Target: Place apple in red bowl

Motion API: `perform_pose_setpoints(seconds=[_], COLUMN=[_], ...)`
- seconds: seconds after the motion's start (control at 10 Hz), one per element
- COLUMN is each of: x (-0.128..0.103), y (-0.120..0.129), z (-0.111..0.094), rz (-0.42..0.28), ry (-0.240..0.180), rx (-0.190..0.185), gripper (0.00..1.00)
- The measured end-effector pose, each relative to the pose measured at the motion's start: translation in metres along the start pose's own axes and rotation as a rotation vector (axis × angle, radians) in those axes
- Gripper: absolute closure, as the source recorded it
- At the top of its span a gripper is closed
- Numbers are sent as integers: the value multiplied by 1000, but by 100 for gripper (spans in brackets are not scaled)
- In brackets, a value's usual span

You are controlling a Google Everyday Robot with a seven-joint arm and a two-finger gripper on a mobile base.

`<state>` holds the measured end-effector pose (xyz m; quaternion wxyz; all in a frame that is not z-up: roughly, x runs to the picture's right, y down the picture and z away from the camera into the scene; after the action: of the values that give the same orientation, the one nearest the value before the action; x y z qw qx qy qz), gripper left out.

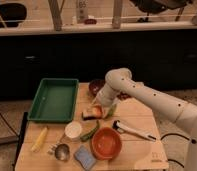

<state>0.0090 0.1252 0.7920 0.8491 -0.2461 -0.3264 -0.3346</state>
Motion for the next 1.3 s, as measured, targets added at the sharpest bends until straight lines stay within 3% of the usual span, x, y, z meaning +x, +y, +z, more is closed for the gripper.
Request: perform_pose_setpoints(seconds=[0.3,0.7,1.3], x=[-22,-60,-87], y=[17,64,107], z=[0,2,-1], rz=[-37,-110,-187], ry=[-12,-53,-103], rx=[-42,-160,-231], gripper=[99,99,99])
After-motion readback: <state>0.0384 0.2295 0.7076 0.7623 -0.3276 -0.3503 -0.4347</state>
